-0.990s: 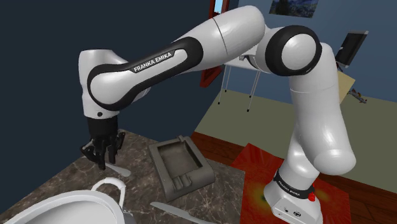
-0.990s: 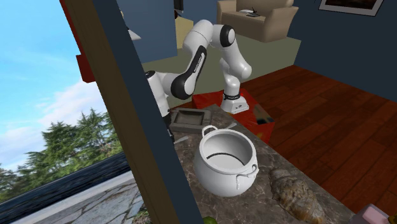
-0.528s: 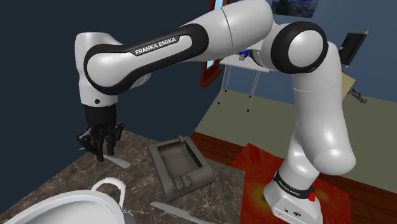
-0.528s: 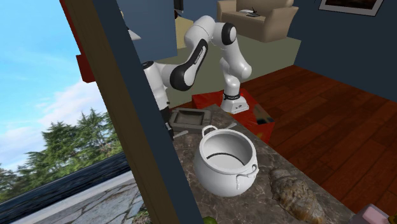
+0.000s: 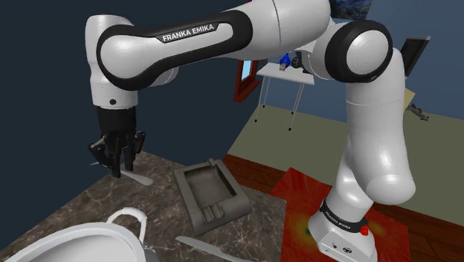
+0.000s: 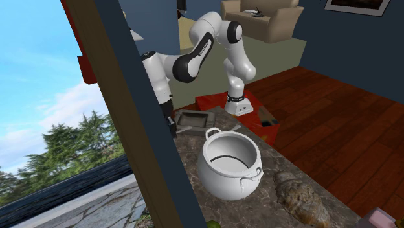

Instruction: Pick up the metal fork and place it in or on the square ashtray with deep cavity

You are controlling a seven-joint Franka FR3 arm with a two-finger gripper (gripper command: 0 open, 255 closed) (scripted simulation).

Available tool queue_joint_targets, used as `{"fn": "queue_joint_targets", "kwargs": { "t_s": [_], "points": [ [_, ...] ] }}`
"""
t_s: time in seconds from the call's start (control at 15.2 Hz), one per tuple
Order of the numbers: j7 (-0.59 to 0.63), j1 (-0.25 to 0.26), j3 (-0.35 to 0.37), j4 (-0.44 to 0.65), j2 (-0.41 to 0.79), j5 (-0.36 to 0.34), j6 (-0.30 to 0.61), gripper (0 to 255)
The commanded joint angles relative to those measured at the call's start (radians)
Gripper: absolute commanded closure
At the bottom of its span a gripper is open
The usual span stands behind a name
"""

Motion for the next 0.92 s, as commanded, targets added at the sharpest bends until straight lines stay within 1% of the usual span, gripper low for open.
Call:
{"fn": "queue_joint_targets", "kwargs": {
  "t_s": [0.0, 0.4, 0.86],
  "points": [
    [-0.023, -0.021, 0.002, -0.09, -0.065, 0.02, 0.023, 255],
    [-0.127, -0.088, -0.004, -0.411, -0.3, 0.102, 0.1, 255],
    [-0.258, -0.129, -0.043, -0.713, -0.556, 0.182, 0.128, 255]
  ]
}}
